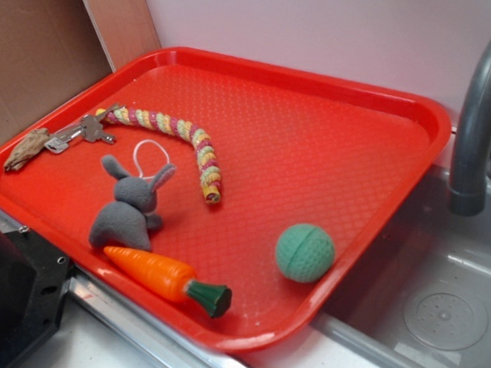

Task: Grab the blue block.

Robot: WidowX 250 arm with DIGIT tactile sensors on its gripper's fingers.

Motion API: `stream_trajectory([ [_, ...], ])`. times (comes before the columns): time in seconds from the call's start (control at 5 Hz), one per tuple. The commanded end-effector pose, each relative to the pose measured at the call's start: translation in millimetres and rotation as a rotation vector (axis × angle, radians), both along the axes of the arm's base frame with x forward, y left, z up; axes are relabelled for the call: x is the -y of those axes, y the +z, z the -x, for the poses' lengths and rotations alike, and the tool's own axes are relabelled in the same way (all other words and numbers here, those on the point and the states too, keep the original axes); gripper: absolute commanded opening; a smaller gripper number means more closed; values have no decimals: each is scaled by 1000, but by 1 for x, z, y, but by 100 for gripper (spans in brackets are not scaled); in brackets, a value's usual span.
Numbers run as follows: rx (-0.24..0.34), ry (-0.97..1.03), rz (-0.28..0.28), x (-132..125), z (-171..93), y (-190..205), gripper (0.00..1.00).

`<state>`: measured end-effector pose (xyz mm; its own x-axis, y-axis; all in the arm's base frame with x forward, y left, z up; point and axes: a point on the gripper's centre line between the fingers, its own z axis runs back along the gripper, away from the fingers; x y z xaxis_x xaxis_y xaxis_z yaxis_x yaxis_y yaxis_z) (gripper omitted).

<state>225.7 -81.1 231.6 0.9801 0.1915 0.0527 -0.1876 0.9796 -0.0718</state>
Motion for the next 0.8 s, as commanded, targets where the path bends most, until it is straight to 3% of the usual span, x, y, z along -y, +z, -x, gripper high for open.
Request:
stream_trajectory([
  [0.0, 75, 119, -105, -64, 52, 45, 0],
  [0.2, 98, 109, -123, -73, 59, 36, 0],
  [0.6, 17, 115, -102, -85, 39, 0, 0],
])
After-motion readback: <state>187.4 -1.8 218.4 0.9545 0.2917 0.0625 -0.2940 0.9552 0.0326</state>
